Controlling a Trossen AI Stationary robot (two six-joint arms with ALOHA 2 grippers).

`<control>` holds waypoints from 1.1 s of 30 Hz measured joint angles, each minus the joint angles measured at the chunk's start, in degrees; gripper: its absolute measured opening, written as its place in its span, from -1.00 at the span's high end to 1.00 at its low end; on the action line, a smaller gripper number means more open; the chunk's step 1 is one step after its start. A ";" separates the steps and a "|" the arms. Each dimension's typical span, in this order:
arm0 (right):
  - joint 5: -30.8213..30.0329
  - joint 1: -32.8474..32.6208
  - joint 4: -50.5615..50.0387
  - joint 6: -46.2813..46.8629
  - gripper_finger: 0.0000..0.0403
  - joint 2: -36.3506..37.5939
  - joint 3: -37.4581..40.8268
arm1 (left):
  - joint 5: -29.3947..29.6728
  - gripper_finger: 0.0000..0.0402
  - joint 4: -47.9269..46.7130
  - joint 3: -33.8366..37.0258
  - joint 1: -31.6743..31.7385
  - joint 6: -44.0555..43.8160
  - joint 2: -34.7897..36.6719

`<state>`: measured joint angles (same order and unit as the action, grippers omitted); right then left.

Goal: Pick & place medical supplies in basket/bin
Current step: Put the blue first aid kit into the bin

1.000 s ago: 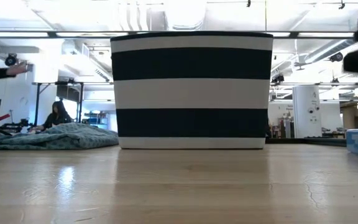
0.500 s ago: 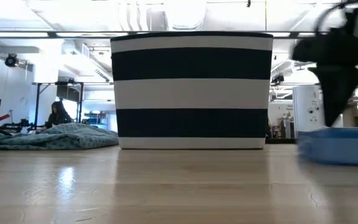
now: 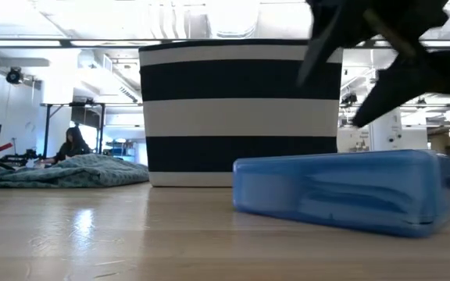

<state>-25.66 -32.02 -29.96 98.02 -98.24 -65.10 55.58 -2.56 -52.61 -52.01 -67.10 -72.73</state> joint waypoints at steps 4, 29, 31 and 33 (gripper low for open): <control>-0.46 -0.80 -18.50 9.51 -0.61 0.09 -4.79 | -0.01 -0.61 0.02 1.62 -0.02 -5.11 0.00; 14.30 2.83 32.75 1.63 -0.61 -0.61 21.21 | -11.43 -0.61 3.48 4.20 3.40 -38.45 -22.44; 14.49 3.17 34.76 -0.16 -0.61 -1.45 21.20 | -12.64 -0.61 4.89 3.45 4.51 -38.50 -24.77; 14.74 3.69 35.85 -1.30 -0.61 -1.99 21.11 | -15.02 -0.61 7.10 2.92 5.80 -38.50 -27.13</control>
<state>-10.92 -28.33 5.89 96.72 -100.22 -44.00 40.55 4.54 -49.69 -46.21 -105.60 -99.86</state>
